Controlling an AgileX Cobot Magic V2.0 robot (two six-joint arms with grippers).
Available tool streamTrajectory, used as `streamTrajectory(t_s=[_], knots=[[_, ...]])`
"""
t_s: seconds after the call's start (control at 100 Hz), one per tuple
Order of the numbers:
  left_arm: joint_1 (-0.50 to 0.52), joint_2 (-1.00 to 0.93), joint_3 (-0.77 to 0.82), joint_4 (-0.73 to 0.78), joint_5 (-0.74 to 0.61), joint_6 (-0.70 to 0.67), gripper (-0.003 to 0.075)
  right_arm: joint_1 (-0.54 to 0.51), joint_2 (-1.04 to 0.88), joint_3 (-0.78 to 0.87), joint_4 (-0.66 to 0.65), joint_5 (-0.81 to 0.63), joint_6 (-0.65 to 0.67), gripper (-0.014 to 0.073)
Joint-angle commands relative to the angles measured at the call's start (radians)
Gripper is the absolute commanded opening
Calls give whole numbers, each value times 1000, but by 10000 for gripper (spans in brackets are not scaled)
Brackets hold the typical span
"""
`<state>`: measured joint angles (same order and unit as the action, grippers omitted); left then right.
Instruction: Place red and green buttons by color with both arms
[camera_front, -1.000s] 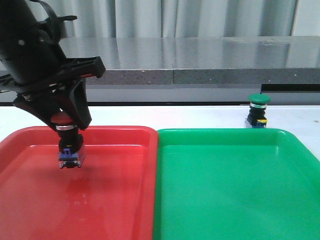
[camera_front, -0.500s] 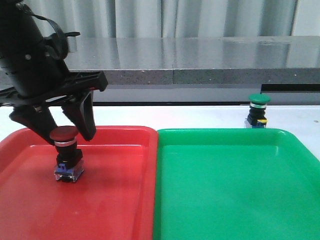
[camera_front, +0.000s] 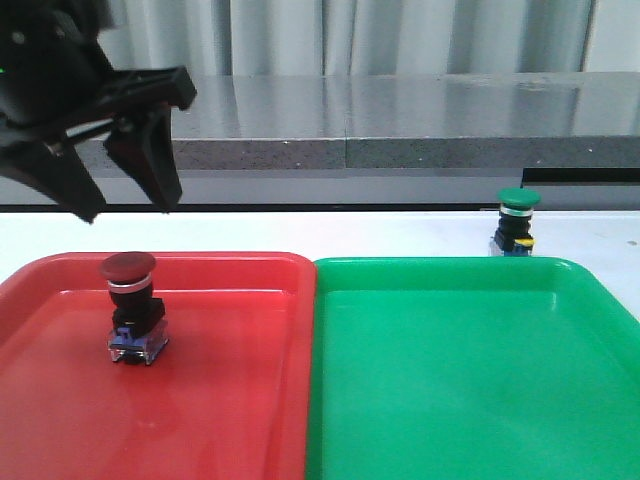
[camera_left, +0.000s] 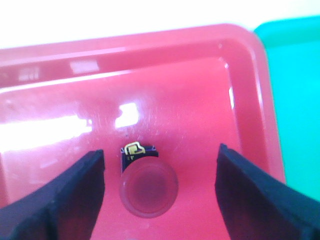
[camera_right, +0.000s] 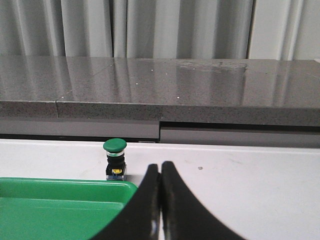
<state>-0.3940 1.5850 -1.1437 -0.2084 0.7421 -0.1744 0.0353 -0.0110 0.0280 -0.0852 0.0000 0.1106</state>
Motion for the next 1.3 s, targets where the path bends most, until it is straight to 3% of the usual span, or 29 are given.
streamTrajectory(t_s=[0.0, 0.1, 0.32, 0.87, 1.29], knots=[[-3, -99, -23, 11, -51, -13, 438, 0, -4, -19, -6, -77, -2, -57], [-3, -174, -23, 19, -64, -13, 328, 0, -4, -19, -6, -77, -2, -57], [-3, -312, -23, 30, -79, -13, -22, 0, -4, -19, -6, -77, -2, -57], [-3, -558, 10, 118, -142, -10, -20, 0, -4, -19, -6, -77, -2, -57], [-3, -805, 284, 118, -234, -10, -20, 0, -4, -19, -6, -77, -2, -57]])
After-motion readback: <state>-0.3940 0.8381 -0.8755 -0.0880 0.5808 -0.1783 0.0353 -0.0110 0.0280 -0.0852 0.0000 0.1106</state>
